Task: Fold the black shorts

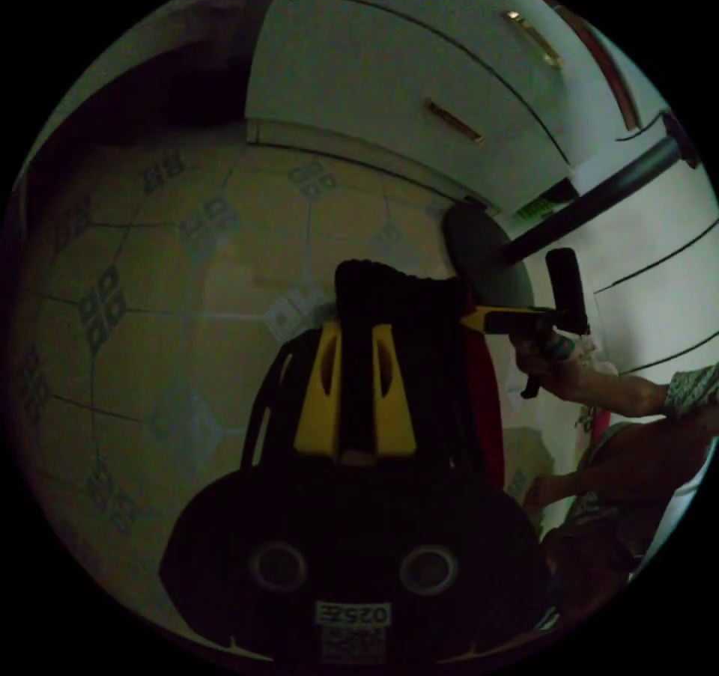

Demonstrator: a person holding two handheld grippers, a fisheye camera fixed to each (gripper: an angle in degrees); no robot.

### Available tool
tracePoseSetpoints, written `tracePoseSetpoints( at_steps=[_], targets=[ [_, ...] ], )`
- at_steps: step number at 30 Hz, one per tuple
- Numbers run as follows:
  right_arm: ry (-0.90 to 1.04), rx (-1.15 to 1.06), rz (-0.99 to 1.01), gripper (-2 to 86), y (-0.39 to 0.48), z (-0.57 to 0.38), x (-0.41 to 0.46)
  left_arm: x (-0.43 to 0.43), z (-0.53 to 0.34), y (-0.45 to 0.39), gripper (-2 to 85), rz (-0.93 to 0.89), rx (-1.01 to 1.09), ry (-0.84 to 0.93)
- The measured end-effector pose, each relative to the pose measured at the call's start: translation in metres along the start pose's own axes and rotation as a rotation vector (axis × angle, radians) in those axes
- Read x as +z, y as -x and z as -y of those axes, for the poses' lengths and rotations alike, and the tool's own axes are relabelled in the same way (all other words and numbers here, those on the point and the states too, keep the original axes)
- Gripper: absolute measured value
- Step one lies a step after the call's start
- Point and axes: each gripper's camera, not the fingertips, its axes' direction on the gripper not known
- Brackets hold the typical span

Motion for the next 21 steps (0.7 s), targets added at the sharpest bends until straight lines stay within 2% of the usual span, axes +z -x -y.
tracePoseSetpoints(
  at_steps=[4, 6, 10, 13, 16, 18, 21],
  targets=[
    [-0.030, -0.252, 0.048, 1.2, 0.075, -0.019, -0.021, -0.060, -0.031, -0.025, 5.4, -0.019, 0.072, -0.196],
    [0.038, -0.463, 0.160, 0.8, 0.137, -0.050, -0.025, -0.120, -0.084, -0.043, 5.1, -0.033, 0.151, -0.330],
    [0.196, -0.719, 0.316, 0.5, 0.228, -0.123, -0.006, -0.197, -0.206, -0.075, 4.7, -0.050, 0.176, -0.394],
    [0.343, -0.849, 0.437, 0.2, 0.297, -0.203, 0.029, -0.236, -0.322, -0.114, 4.5, 0.026, 0.094, -0.366],
    [0.462, -0.946, 0.516, 0.0, 0.354, -0.289, 0.075, -0.257, -0.444, -0.146, 4.3, 0.111, -0.097, -0.392],
    [0.570, -0.974, 0.561, 0.0, 0.391, -0.352, 0.114, -0.262, -0.547, -0.175, 4.0, 0.169, -0.273, -0.505],
    [0.675, -1.012, 0.553, 0.1, 0.430, -0.421, 0.155, -0.253, -0.658, -0.205, 3.6, 0.179, -0.449, -0.689]
  ],
)
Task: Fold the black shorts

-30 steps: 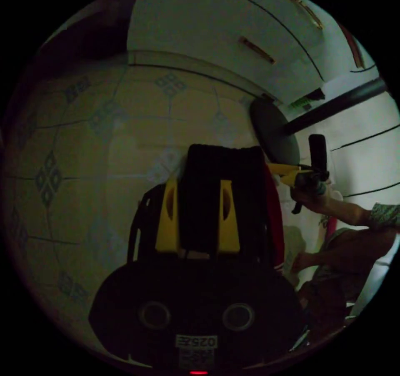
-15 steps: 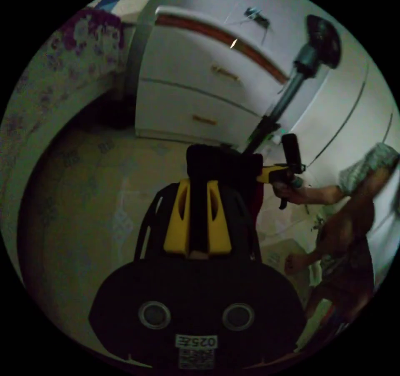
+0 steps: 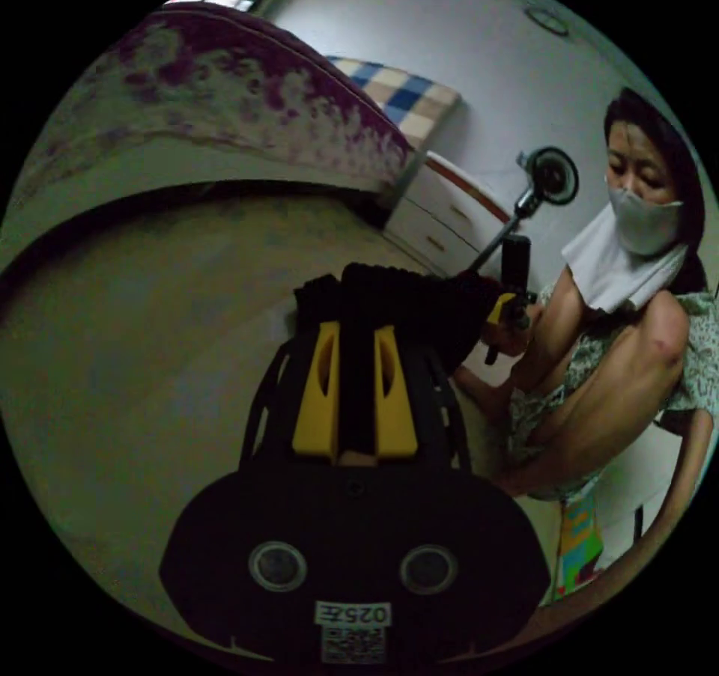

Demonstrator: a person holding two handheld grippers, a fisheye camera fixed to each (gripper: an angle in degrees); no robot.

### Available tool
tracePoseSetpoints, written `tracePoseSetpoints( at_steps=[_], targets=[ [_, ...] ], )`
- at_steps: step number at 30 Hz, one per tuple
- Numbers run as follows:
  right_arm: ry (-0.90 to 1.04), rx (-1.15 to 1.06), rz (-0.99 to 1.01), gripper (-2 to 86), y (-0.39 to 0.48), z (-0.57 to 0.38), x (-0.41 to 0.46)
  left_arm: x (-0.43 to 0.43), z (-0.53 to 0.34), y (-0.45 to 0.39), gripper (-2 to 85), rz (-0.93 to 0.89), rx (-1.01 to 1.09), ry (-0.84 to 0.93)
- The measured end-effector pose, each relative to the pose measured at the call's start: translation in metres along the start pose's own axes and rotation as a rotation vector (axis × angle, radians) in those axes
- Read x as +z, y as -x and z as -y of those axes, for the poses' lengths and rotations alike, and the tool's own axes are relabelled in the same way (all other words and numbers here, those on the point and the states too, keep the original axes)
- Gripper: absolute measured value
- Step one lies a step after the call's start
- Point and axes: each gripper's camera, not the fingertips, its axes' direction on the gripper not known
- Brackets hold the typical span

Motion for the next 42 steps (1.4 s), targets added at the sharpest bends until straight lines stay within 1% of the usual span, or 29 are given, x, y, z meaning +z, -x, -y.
tracePoseSetpoints(
  at_steps=[1, 3, 5, 7, 8, 10, 12, 13, 14, 15, 16, 17, 18, 20, 22, 24, 25, 27, 29, 31, 32, 34, 35, 36, 37, 38, 40, 41, 42],
  targets=[
    [0.011, -0.015, -0.001, 0.2, 0.007, 0.003, 0.014, -0.010, -0.014, 0.003, 3.6, 0.003, -0.016, -0.029],
    [0.029, -0.091, 0.015, 0.6, 0.034, 0.014, 0.061, -0.046, -0.055, 0.005, 3.8, 0.002, -0.061, -0.155],
    [0.018, -0.138, 0.049, 1.4, 0.052, 0.022, 0.093, -0.071, -0.078, -0.001, 4.7, 0.027, -0.064, -0.223],
    [0.034, -0.187, 0.071, 3.2, 0.069, 0.029, 0.130, -0.096, -0.104, -0.004, 5.5, 0.070, -0.120, -0.234],
    [0.074, -0.240, 0.090, 4.9, 0.077, 0.031, 0.161, -0.111, -0.126, -0.001, 5.6, 0.121, -0.191, -0.210],
    [0.237, -0.348, 0.104, 7.8, 0.085, 0.029, 0.221, -0.133, -0.165, 0.005, 5.5, 0.221, -0.336, -0.153],
    [0.577, -0.467, 0.065, 12.0, 0.087, 0.021, 0.304, -0.169, -0.225, 0.006, 5.9, 0.331, -0.590, -0.304],
    [0.641, -0.487, 0.067, 12.4, 0.086, 0.017, 0.319, -0.175, -0.235, 0.002, 6.0, 0.343, -0.618, -0.338],
    [0.714, -0.515, 0.080, 13.3, 0.084, 0.013, 0.337, -0.176, -0.234, -0.007, 6.0, 0.333, -0.574, -0.320],
    [0.732, -0.546, 0.118, 14.5, 0.082, 0.012, 0.343, -0.168, -0.222, -0.016, 6.0, 0.355, -0.552, -0.260],
    [0.732, -0.545, 0.128, 15.1, 0.081, 0.013, 0.343, -0.163, -0.215, -0.022, 5.9, 0.395, -0.541, -0.243],
    [0.725, -0.523, 0.158, 15.5, 0.076, 0.017, 0.341, -0.151, -0.197, -0.037, 5.9, 0.465, -0.464, -0.212],
    [0.720, -0.469, 0.186, 15.7, 0.068, 0.025, 0.335, -0.138, -0.180, -0.050, 6.0, 0.506, -0.387, -0.176],
    [0.680, -0.354, 0.198, 15.2, 0.047, 0.040, 0.320, -0.118, -0.157, -0.062, 6.7, 0.513, -0.362, -0.119],
    [0.600, -0.238, 0.158, 14.1, 0.015, 0.060, 0.299, -0.092, -0.139, -0.076, 8.2, 0.467, -0.342, -0.097],
    [0.514, -0.129, 0.025, 12.6, -0.041, 0.090, 0.270, -0.053, -0.131, -0.097, 8.8, 0.429, -0.420, -0.097],
    [0.503, -0.106, -0.014, 12.1, -0.057, 0.098, 0.264, -0.044, -0.132, -0.102, 8.8, 0.420, -0.456, -0.098],
    [0.525, -0.051, -0.131, 9.9, -0.119, 0.131, 0.255, -0.016, -0.139, -0.127, 8.4, 0.435, -0.537, -0.076],
    [0.551, -0.073, -0.166, 6.7, -0.155, 0.153, 0.259, -0.004, -0.145, -0.139, 7.7, 0.447, -0.553, -0.045],
    [0.559, -0.160, -0.166, 3.0, -0.174, 0.173, 0.271, 0.001, -0.146, -0.139, 6.0, 0.494, -0.574, 0.017],
    [0.581, -0.218, -0.201, 0.4, -0.184, 0.184, 0.284, 0.000, -0.144, -0.136, 4.9, 0.521, -0.574, 0.050],
    [0.607, -0.272, -0.272, -0.4, -0.199, 0.196, 0.306, -0.013, -0.140, -0.128, 3.4, 0.579, -0.605, 0.034],
    [0.656, -0.294, -0.305, -0.6, -0.211, 0.201, 0.322, -0.022, -0.139, -0.122, 2.3, 0.618, -0.616, 0.035],
    [0.766, -0.329, -0.337, -0.8, -0.225, 0.201, 0.338, -0.027, -0.140, -0.115, 1.1, 0.657, -0.636, 0.076],
    [0.704, -0.350, -0.324, -0.8, -0.228, 0.205, 0.335, -0.029, -0.142, -0.110, 0.9, 0.668, -0.647, 0.111],
    [0.725, -0.346, -0.416, -0.9, -0.239, 0.210, 0.335, -0.031, -0.145, -0.103, 0.5, 0.663, -0.656, 0.150],
    [0.720, -0.390, -0.484, -0.9, -0.250, 0.212, 0.327, -0.042, -0.148, -0.099, 0.3, 0.651, -0.649, 0.108],
    [0.716, -0.395, -0.518, -0.9, -0.258, 0.211, 0.317, -0.047, -0.144, -0.095, 0.1, 0.650, -0.592, 0.129],
    [0.711, -0.332, -0.532, -0.9, -0.269, 0.209, 0.304, -0.051, -0.137, -0.087, -0.1, 0.650, -0.529, 0.166]
  ],
)
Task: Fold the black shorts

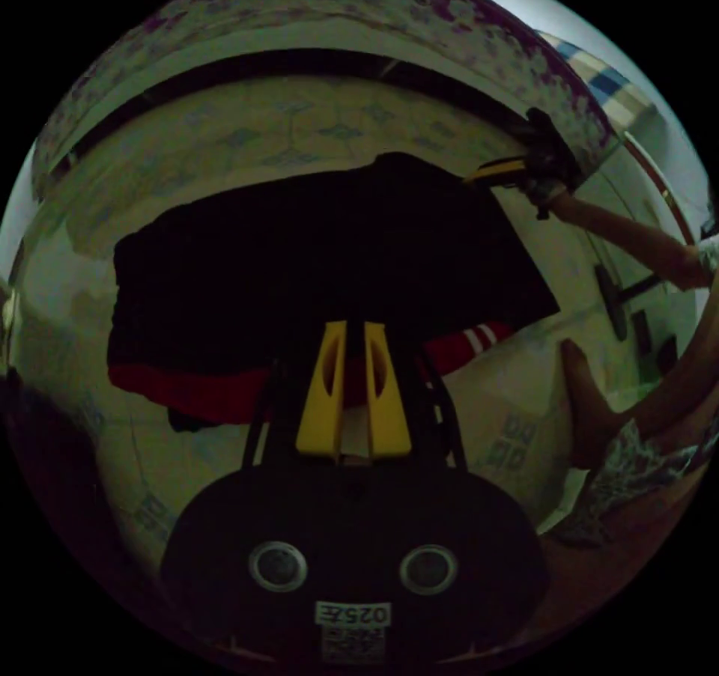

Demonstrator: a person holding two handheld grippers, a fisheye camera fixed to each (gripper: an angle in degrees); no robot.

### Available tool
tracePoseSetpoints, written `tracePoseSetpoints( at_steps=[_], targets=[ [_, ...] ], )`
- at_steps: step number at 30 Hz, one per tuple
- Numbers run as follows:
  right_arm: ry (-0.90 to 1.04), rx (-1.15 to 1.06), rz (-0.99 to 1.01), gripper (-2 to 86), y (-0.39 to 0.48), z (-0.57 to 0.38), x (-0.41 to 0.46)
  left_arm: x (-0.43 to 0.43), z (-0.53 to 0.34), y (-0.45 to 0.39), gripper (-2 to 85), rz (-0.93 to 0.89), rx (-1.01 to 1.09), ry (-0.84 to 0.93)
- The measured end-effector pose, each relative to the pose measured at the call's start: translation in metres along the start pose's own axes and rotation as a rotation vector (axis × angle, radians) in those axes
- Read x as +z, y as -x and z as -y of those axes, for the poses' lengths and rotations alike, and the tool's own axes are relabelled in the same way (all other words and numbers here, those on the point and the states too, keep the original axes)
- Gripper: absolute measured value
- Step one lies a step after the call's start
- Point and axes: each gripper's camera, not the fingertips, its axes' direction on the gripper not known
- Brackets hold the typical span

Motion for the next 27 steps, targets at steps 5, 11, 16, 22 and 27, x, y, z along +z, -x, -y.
tracePoseSetpoints(
  at_steps=[5, 11, 16, 22, 27],
  targets=[
    [0.087, 0.302, 0.140, -0.9, -0.047, -0.065, -0.013, 0.000, 0.065, 0.041, -0.7, -0.067, 0.283, 0.047],
    [0.232, 0.347, 0.577, 0.0, -0.044, -0.120, -0.018, -0.009, 0.131, 0.110, 1.0, -0.200, 0.223, 0.031],
    [-0.060, 0.388, 0.689, 13.3, -0.126, -0.098, -0.052, -0.047, 0.100, 0.183, 9.1, -0.396, -0.114, -0.069],
    [-0.045, 0.429, 0.927, 17.7, -0.267, -0.035, 0.009, -0.049, 0.052, 0.252, 13.8, -0.645, -0.405, -0.028],
    [0.101, 0.404, 1.089, 18.1, -0.322, -0.009, 0.042, -0.038, 0.056, 0.276, 13.6, -0.804, -0.432, 0.016]
  ],
)
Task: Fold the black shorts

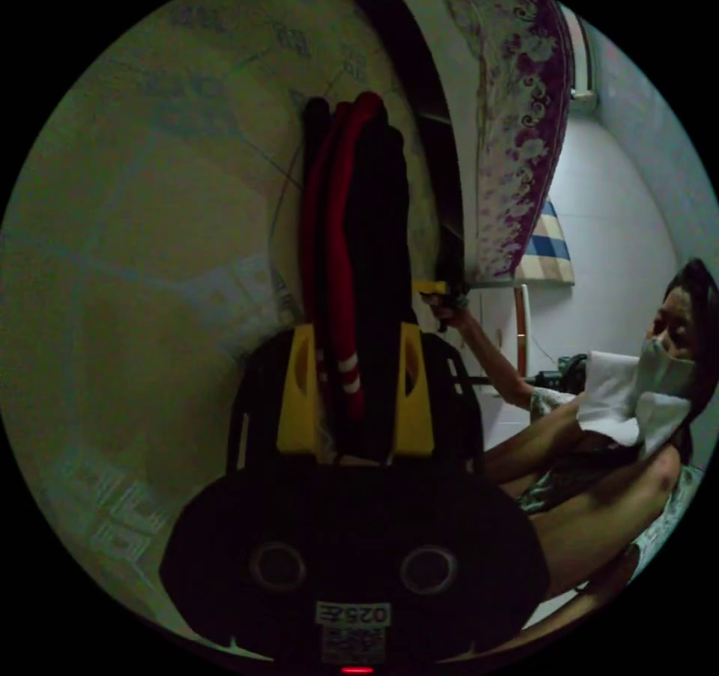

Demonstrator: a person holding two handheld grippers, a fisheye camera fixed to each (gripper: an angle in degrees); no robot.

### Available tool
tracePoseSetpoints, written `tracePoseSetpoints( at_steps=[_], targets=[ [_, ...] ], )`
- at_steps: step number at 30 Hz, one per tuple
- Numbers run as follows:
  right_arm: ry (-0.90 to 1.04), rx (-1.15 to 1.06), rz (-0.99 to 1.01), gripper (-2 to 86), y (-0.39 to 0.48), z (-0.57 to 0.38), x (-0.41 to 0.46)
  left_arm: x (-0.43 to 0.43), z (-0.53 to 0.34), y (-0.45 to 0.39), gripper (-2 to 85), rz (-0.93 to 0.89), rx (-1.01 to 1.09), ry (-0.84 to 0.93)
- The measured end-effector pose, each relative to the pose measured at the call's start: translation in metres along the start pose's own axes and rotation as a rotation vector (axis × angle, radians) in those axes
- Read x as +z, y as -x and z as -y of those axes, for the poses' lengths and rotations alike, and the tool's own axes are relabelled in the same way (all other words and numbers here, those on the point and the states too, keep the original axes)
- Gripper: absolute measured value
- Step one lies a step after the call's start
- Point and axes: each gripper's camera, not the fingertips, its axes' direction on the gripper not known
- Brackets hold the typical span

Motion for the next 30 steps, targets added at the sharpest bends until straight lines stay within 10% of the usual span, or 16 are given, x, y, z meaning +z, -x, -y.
tracePoseSetpoints(
  at_steps=[11, 17, 30],
  targets=[
    [-0.038, 0.038, 0.297, 15.3, -0.035, 0.026, -0.038, -0.039, 0.055, 0.034, 11.6, -0.077, -0.004, 0.066],
    [0.209, -0.085, 0.217, 15.9, -0.016, 0.057, -0.020, -0.053, 0.067, 0.049, 8.1, -0.093, 0.026, 0.084],
    [0.120, -0.007, 0.068, 13.4, -0.017, 0.004, -0.072, -0.075, 0.072, 0.074, 4.0, -0.054, 0.079, 0.151]
  ],
)
